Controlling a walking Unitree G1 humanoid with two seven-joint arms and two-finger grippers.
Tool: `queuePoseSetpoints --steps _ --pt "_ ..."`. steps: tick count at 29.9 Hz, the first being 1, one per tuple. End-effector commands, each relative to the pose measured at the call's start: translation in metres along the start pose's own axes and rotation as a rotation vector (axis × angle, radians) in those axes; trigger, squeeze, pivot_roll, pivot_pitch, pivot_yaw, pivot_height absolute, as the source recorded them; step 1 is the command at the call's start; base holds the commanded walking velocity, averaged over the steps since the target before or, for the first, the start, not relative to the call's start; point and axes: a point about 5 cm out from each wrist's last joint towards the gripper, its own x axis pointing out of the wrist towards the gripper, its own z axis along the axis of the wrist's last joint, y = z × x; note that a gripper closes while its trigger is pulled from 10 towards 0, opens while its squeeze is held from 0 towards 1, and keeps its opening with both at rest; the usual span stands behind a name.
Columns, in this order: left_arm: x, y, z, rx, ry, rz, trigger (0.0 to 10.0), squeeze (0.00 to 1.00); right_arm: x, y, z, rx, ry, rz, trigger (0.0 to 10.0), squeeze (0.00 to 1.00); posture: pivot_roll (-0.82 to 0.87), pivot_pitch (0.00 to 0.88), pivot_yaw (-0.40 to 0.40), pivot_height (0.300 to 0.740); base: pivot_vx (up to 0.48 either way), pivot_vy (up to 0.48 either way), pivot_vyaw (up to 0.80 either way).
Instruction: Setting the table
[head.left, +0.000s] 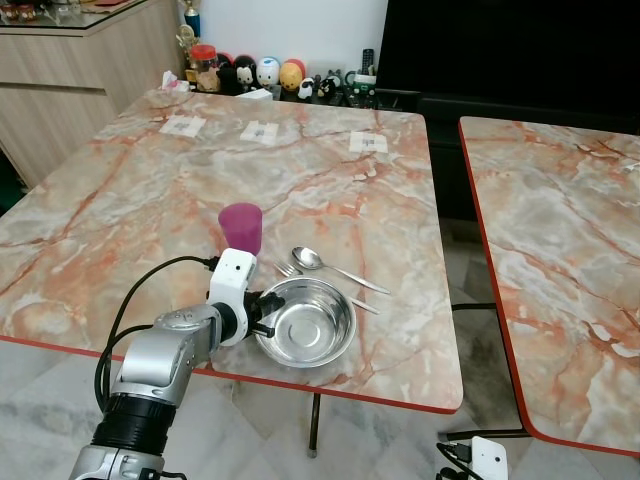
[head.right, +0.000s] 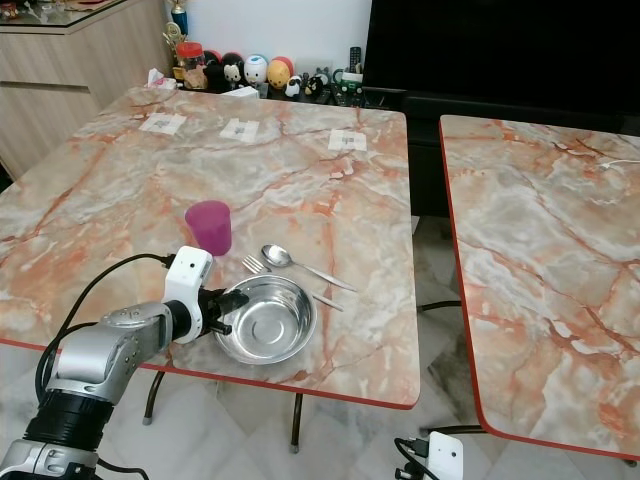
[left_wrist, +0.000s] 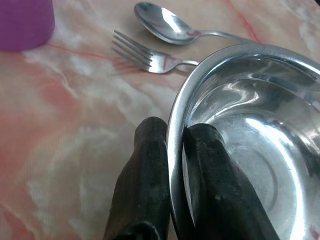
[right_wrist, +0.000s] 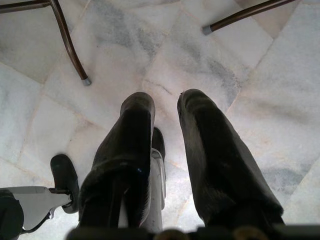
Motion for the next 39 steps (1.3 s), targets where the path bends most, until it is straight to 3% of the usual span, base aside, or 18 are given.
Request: queuePoseSetpoints --steps 1,7,15,18,21,23,31,33,39 --pt "-0.003 0.007 -0.003 0.018 0.029 0.042 0.0 0.0 0.0 -0.003 0.0 0.005 0.0 -0.012 10.0 0.0 0.14 0.015 -0.052 0.74 0.0 0.0 0.0" --pt "-0.008 0.004 -0.007 0.022 0.035 0.027 0.0 0.0 0.0 -0.004 0.0 0.006 0.0 -0.012 10.0 0.0 0.14 0.015 -0.052 0.74 0.0 0.0 0.0" --pt "-0.023 0.014 -0.015 -0.131 -0.062 0.047 0.0 0.0 -0.001 -0.005 0.0 0.001 0.001 -0.015 10.0 0.0 0.14 0.01 -0.06 0.74 0.0 0.0 0.0" --pt "-0.032 0.016 -0.021 -0.228 -0.116 0.04 0.0 0.0 -0.001 -0.005 0.0 -0.005 0.002 -0.013 10.0 0.0 0.15 0.01 -0.063 0.74 0.0 0.0 0.0" --pt "-0.033 0.015 -0.023 -0.249 -0.129 0.032 0.0 0.0 -0.001 -0.005 0.0 -0.006 0.002 -0.013 10.0 0.0 0.14 0.01 -0.065 0.74 0.0 0.0 0.0" --pt "-0.036 0.012 -0.021 -0.323 -0.211 -0.008 0.0 0.0 -0.001 -0.006 0.0 -0.008 0.002 -0.014 10.0 0.0 0.14 0.009 -0.067 0.74 0.0 0.0 0.0" --pt "-0.045 0.004 -0.011 -0.395 -0.355 -0.072 0.0 0.0 -0.001 -0.009 0.0 -0.011 0.004 -0.023 10.0 0.0 0.13 0.008 -0.073 0.74 0.0 0.0 0.0" --pt "-0.048 0.001 -0.001 -0.469 -0.454 -0.109 0.0 0.0 -0.001 -0.01 0.0 -0.013 0.006 -0.026 10.0 0.0 0.14 0.007 -0.078 0.74 0.0 0.0 0.0" --pt "-0.047 -0.006 0.003 -0.509 -0.511 -0.148 0.0 0.0 -0.001 -0.01 0.0 -0.017 0.007 -0.028 10.0 0.0 0.13 0.002 -0.079 0.74 0.0 0.0 0.0"
